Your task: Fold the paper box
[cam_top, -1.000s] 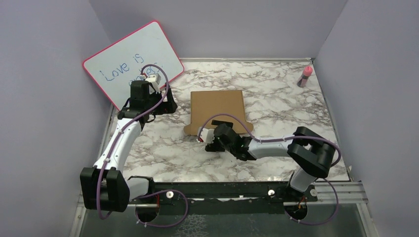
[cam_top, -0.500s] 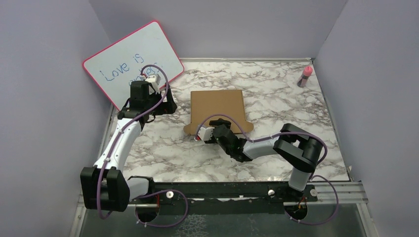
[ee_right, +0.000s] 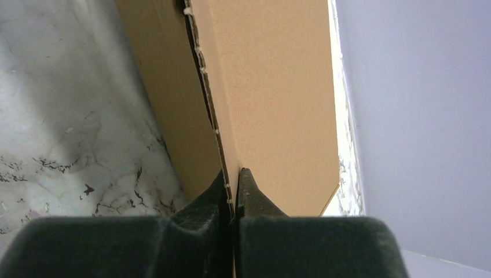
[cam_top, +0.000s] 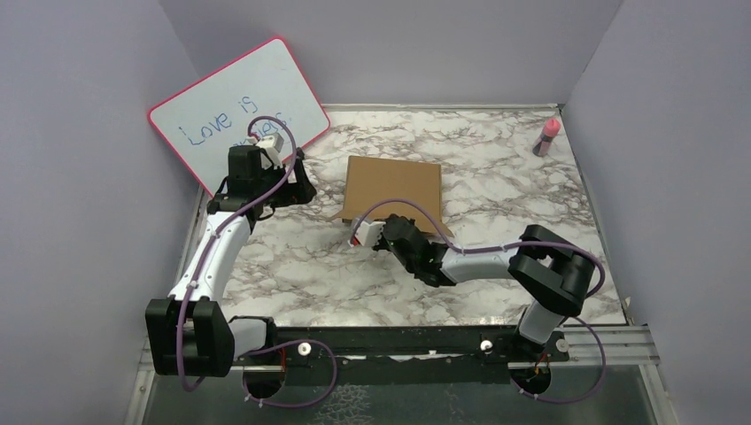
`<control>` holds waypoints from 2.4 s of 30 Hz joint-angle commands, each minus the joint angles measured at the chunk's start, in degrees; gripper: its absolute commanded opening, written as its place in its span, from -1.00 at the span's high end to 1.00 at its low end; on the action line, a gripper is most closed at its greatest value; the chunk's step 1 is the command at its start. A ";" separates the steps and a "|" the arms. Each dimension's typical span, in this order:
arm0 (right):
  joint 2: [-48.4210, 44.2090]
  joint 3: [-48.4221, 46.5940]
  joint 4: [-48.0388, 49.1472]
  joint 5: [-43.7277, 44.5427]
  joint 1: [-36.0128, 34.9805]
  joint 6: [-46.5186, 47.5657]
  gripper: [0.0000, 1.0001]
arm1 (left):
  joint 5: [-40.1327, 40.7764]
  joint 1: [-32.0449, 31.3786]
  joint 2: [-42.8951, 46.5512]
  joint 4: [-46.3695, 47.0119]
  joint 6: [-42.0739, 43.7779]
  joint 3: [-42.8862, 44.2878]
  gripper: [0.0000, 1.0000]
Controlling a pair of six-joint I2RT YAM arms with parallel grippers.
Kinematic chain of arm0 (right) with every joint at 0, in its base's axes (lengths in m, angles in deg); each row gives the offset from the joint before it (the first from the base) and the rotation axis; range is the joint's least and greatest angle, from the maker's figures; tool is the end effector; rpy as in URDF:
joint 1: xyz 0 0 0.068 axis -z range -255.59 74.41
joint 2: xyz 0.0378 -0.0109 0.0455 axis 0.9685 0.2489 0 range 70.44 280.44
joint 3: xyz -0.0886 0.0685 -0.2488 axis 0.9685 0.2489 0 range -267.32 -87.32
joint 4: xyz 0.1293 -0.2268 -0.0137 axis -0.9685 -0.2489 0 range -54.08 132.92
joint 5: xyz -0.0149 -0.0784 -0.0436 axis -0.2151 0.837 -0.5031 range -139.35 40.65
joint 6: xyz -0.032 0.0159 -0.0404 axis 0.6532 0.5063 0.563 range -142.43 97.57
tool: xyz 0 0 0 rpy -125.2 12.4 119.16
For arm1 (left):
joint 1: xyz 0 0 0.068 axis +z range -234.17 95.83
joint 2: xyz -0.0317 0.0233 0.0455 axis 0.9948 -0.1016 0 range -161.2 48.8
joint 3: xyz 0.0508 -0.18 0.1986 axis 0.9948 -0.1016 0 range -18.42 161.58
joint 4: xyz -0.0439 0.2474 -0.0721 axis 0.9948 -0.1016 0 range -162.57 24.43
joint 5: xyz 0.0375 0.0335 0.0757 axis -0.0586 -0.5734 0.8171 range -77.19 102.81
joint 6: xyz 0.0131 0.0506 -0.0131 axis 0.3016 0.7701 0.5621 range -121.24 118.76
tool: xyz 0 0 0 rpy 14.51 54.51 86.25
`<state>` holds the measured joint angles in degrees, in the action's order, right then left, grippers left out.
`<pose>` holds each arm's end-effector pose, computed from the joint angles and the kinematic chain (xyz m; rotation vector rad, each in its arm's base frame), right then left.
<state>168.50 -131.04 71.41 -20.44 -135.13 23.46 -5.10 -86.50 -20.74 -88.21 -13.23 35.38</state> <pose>0.1889 0.2871 0.1650 -1.3635 1.4347 -0.3547 0.2635 -0.0217 0.2852 -0.0184 2.2463 -0.4853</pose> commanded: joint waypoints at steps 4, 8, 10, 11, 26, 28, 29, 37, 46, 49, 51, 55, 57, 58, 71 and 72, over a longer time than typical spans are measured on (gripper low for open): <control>-3.42 -3.84 -9.84 -5.54 -0.30 -5.10 0.98 | -3.80 0.55 0.02 1.63 -0.64 -0.02 -0.84; -1.88 -4.57 -11.55 -6.24 -0.30 -5.16 0.86 | -3.83 0.96 -0.13 1.69 -0.88 -0.16 -0.84; -0.68 -4.26 -11.59 -6.35 -0.30 -5.91 0.67 | -4.24 1.01 -0.21 1.92 -1.14 -0.48 -0.84; -0.34 -4.26 -12.11 -6.57 -0.30 -6.62 0.53 | -4.54 1.01 -0.35 2.04 -1.37 -0.72 -0.84; -15.96 -7.05 -27.33 -18.30 0.49 -25.08 -0.60 | -11.85 -2.15 -3.60 15.62 -16.90 -7.41 -0.75; -17.48 -7.82 -28.32 -20.23 1.57 -27.98 -0.61 | -10.59 -3.31 -4.32 18.73 -19.01 -8.39 -0.74; -18.18 -8.01 -28.39 -21.34 3.01 -29.53 -0.62 | -10.07 -3.78 -5.37 19.88 -19.86 -8.67 -0.73; -18.75 -8.36 -29.39 -33.85 22.34 -47.64 -0.62 | -8.20 -7.70 -13.10 26.41 -22.55 -9.09 -0.60; -15.87 -0.84 -22.76 -39.50 36.46 -58.05 -0.49 | -7.65 -8.74 -19.34 27.69 -22.38 -7.77 -0.37; -13.65 0.41 -22.72 -40.92 38.12 -58.80 -0.44 | -7.79 -9.09 -21.35 27.64 -22.25 -6.95 -0.24; -12.88 1.37 -22.97 -41.23 38.19 -59.38 -0.33 | -7.18 -9.32 -22.52 27.34 -21.84 -6.47 -0.15; -12.58 3.53 -22.80 -45.13 38.15 -61.00 0.02 | -6.19 -9.35 -24.41 26.00 -20.53 -5.76 0.00; -12.47 4.69 -23.01 -47.38 38.13 -61.50 0.06 | -5.29 -9.35 -24.92 25.21 -20.09 -5.32 0.05; -12.59 5.35 -22.97 -48.39 38.18 -61.91 0.07 | -4.65 -9.33 -25.13 24.73 -19.83 -4.96 0.09; -21.99 10.16 -27.18 -56.45 34.44 -64.88 0.11 | 2.21 -8.95 -27.54 19.06 -17.44 3.79 0.02; -23.24 10.12 -27.93 -56.27 34.42 -64.83 0.11 | 3.13 -8.73 -26.27 19.03 -17.64 3.78 -0.02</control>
<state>148.85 -121.64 49.14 -73.16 -99.75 -41.04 -7.94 -95.85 -48.70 -66.35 -32.28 37.50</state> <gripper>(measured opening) 0.445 0.479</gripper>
